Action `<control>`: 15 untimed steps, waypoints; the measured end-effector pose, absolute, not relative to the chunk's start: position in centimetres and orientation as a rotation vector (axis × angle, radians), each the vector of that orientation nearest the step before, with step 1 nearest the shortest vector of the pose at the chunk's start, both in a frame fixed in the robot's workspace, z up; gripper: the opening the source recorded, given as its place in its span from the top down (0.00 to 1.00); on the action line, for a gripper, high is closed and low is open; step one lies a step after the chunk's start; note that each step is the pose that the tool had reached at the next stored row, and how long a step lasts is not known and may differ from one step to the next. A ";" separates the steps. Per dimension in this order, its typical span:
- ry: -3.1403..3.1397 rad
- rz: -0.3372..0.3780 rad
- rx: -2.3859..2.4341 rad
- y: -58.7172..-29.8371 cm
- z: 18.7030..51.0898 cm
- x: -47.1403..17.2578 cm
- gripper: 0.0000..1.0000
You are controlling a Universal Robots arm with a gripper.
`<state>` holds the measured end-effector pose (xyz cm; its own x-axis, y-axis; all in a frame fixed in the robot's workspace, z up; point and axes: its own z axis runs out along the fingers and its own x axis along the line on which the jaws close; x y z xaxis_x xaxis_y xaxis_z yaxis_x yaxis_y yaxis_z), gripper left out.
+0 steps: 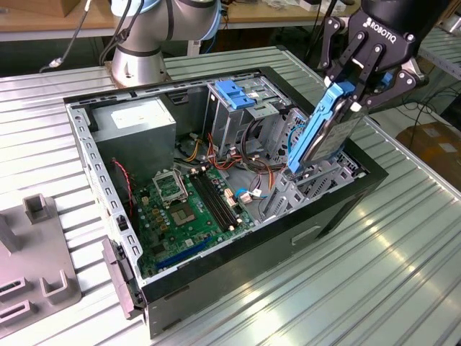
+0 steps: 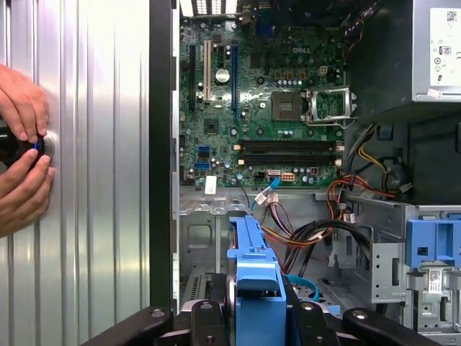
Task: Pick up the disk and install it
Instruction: 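Insert the disk into the insertion slot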
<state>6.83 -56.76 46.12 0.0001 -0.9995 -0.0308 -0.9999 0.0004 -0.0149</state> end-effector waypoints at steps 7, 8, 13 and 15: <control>2.199 0.018 -2.199 -56.8 45.9 6.8 0.63; 2.199 0.018 -2.199 -56.8 45.9 6.8 0.63; 2.199 0.018 -2.199 -56.8 45.9 6.8 0.63; 2.199 0.019 -2.199 -57.0 45.1 6.8 0.63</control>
